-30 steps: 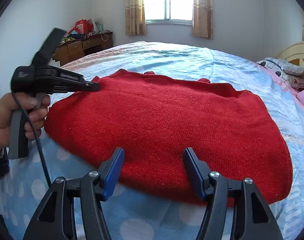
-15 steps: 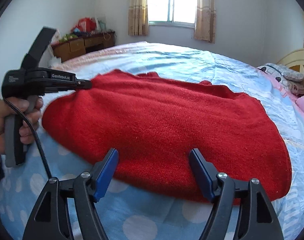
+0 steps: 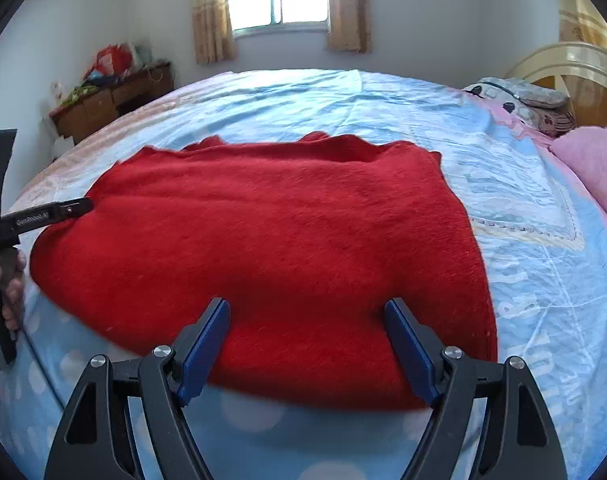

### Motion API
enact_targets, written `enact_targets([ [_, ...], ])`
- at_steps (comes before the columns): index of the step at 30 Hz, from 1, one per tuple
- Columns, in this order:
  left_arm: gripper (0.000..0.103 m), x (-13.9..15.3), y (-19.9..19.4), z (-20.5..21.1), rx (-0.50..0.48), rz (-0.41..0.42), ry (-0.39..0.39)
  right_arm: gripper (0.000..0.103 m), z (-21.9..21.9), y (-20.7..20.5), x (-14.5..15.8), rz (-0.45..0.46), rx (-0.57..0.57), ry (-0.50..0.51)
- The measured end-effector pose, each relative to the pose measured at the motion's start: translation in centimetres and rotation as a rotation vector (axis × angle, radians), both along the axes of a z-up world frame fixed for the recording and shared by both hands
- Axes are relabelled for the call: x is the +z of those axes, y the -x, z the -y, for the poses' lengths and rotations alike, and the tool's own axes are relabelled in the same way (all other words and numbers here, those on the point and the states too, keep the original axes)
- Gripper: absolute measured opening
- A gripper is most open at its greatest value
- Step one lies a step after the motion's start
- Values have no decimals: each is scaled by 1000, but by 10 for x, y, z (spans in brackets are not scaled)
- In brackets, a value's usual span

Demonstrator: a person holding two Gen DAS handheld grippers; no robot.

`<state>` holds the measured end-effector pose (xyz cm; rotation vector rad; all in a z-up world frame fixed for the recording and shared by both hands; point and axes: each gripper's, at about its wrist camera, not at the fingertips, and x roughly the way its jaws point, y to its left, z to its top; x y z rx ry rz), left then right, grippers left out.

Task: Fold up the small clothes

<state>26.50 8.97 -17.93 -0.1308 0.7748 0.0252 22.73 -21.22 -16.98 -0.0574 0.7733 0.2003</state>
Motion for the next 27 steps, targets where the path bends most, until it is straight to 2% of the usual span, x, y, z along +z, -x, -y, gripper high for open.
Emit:
enact_targets([
  [4, 80, -1, 9, -4, 13, 2, 16, 80, -4, -10, 17, 25, -22, -83],
  [7, 83, 0, 9, -9, 19, -5, 20, 80, -28, -20, 26, 35, 27, -101],
  [10, 89, -1, 11, -9, 17, -5, -1, 80, -63, -27, 26, 39, 111, -70],
  [14, 90, -3, 10, -11, 16, -14, 18, 80, -90, -35, -3, -38, 139, -21],
  [16, 90, -3, 12, -11, 9, -13, 15, 80, -95, -27, -9, 5, 130, 20],
  [21, 94, -3, 17, -14, -3, -17, 23, 80, -92, -27, -9, -8, 134, 20],
  [27, 96, 0, 27, -18, -26, -8, 20, 80, -94, -10, -6, 29, 126, 54],
])
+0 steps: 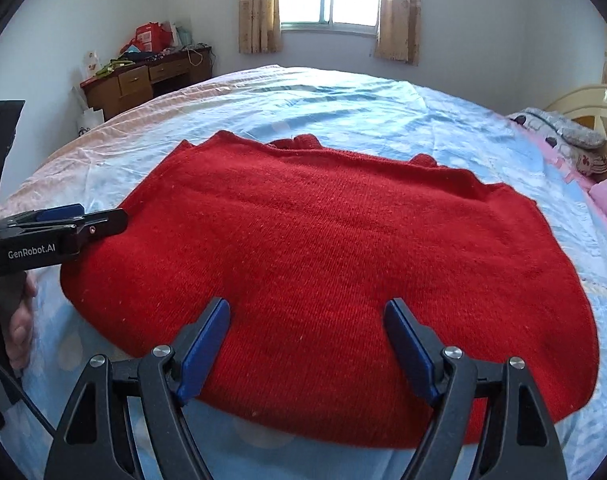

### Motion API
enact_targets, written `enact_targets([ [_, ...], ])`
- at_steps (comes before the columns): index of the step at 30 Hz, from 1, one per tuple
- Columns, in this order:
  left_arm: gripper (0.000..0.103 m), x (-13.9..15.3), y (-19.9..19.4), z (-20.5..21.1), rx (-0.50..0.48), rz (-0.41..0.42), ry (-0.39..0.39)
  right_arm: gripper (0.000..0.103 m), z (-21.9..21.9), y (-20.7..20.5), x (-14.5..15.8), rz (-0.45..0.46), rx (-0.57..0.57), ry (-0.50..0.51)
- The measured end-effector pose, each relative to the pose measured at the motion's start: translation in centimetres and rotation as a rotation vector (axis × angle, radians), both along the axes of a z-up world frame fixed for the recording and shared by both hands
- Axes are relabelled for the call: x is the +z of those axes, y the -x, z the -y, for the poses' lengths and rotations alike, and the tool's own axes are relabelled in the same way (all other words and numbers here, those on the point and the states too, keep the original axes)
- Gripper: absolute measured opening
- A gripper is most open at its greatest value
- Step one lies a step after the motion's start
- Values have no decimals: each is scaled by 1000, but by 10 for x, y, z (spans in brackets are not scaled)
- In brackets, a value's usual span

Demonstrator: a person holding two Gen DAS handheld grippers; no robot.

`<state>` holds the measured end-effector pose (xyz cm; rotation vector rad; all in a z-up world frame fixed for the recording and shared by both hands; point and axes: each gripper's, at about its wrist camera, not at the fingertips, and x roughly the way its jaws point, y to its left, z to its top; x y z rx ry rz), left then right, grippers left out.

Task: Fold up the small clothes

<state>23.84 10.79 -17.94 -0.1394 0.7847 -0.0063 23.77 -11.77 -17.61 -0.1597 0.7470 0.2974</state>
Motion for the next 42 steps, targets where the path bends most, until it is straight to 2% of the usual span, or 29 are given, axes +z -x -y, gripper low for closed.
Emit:
enact_targets([
  [9, 100, 8, 11, -9, -42, 16, -18, 81, -1, 15, -3, 12, 16, 33],
  [13, 100, 14, 16, -20, -39, 25, -15, 81, -3, 28, 5, 43, 26, 21],
  [15, 100, 15, 14, -32, -25, 16, -5, 81, -11, 38, 13, 86, 56, 20],
  [18, 100, 14, 8, -50, 11, 5, 35, 81, -32, 55, 24, 172, 123, 71],
  [20, 100, 14, 3, -62, 32, 10, 67, 81, -51, 62, 25, 211, 178, 138],
  [26, 100, 12, -7, -75, 25, 27, 160, 81, -88, 72, 10, 256, 259, 273],
  [35, 99, 6, -42, -70, -63, 22, 365, 79, -113, 67, 0, 262, 286, 325],
  [38, 99, 3, -53, -66, -82, 9, 408, 78, -124, 68, -1, 271, 298, 335],
  [40, 96, 1, -61, -62, -94, -1, 430, 76, -131, 70, -1, 287, 307, 353],
  [42, 95, -1, -70, -55, -110, -10, 440, 66, -135, 71, -1, 296, 307, 372],
])
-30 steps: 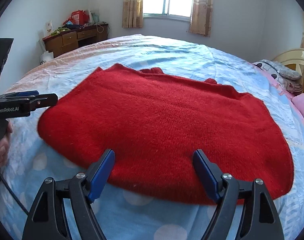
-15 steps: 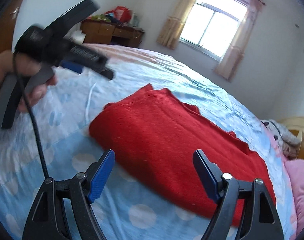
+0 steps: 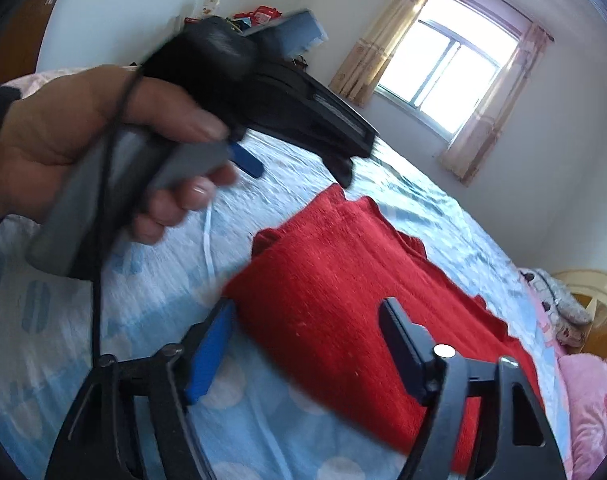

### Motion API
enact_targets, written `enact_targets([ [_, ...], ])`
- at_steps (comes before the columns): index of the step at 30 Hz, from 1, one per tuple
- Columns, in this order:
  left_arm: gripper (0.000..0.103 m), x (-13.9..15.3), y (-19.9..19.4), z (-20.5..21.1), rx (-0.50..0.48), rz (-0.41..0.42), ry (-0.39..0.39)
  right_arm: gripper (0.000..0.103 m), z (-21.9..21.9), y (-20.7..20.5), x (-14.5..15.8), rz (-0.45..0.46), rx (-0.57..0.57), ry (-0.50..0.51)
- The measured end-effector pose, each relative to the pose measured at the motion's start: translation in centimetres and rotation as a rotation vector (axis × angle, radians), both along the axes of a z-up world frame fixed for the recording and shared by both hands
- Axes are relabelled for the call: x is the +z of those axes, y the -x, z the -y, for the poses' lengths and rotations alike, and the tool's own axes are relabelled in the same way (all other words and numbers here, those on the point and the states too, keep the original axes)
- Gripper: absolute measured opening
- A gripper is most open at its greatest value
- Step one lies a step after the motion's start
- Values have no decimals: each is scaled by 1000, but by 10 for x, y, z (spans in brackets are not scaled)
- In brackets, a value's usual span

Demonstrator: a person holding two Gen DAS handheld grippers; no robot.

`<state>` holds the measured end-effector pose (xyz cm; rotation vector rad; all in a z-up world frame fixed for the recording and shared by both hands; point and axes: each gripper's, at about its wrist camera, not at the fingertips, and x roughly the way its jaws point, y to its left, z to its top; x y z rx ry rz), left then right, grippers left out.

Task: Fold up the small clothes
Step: 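Close both tools on the side edge of the folded cardigan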

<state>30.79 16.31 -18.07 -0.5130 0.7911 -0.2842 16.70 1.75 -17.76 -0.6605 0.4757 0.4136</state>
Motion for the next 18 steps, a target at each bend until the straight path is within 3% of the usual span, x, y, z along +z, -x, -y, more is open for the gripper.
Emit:
enact_targets([
  [6, 92, -2, -15, 13, -35, -11, -7, 55, -2, -11, -1, -17, -28, 11],
  [12, 78, -6, -26, 13, -41, -21, -17, 37, -4, -17, -4, -50, -19, 18],
  [14, 72, -7, -28, 15, -42, -20, -26, 33, -7, -15, -5, -48, -13, 24],
  [18, 47, -10, -29, 17, -61, -28, -19, 30, -9, -13, -5, -49, -11, 25],
])
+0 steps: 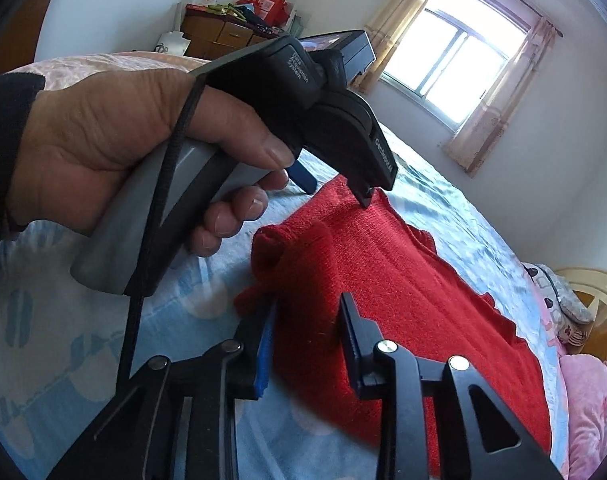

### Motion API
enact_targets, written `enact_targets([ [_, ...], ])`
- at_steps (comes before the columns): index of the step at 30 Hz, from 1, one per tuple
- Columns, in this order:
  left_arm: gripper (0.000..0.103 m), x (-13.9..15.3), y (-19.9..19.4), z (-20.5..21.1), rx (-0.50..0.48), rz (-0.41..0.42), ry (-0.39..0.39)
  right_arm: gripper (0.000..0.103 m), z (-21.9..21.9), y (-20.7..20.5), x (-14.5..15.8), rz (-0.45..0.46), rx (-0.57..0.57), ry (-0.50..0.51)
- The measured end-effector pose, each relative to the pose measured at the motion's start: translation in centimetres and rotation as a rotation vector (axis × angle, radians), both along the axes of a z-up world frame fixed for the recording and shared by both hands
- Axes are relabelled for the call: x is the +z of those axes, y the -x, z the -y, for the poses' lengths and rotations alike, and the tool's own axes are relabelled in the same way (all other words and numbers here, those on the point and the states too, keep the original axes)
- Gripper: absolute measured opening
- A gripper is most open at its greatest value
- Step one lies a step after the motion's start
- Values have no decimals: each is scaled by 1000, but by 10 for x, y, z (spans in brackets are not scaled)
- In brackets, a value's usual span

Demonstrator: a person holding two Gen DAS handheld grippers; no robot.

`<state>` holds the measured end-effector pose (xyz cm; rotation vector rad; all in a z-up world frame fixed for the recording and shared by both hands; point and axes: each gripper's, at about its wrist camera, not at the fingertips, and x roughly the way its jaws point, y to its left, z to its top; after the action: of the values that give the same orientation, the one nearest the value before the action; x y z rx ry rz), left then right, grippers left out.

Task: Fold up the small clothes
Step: 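Close both tools on the side edge of the folded cardigan, then lift the edge with both tools and fold it over the rest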

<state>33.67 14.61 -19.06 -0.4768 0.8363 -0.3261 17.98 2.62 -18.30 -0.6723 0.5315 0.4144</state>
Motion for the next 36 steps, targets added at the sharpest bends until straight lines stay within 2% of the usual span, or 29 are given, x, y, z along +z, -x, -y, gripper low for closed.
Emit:
enact_targets([
  [1, 35, -1, -3, 2, -8, -6, 0, 29, 0, 0, 0, -1, 0, -2],
  [3, 21, -3, -4, 4, -35, -28, 11, 25, 0, 0, 1, -7, 0, -2],
  [6, 14, -3, -5, 5, -43, -31, 21, 21, 0, 1, 2, -9, -1, 0],
  [11, 12, -3, -4, 4, -48, -31, 37, 14, 2, 0, 2, -25, -7, -3],
  [14, 12, -3, -4, 4, -50, -26, 43, 14, 1, 1, 2, -22, -7, 3],
  [16, 23, -4, -4, 2, -26, -51, 54, 14, 1, 1, 1, -22, -9, 1],
  [20, 24, -7, -5, -3, -26, -64, 107, 14, -1, 1, 0, -18, -15, -1],
  [21, 23, -7, -5, -3, -31, -63, 108, 14, -1, 1, 0, -17, -15, -1],
  [23, 15, -7, -5, -2, -55, -60, 121, 14, 1, -1, 1, -20, -14, -4],
  [24, 11, -5, -4, -1, -67, -51, 120, 10, 2, -1, 2, -22, -12, -8],
  [26, 10, -1, -2, 1, -62, -43, 104, 8, 4, 0, 4, -23, -9, -13],
  [36, 9, 8, -6, -2, -2, -69, 215, 7, 30, 1, 29, 10, -36, -52],
])
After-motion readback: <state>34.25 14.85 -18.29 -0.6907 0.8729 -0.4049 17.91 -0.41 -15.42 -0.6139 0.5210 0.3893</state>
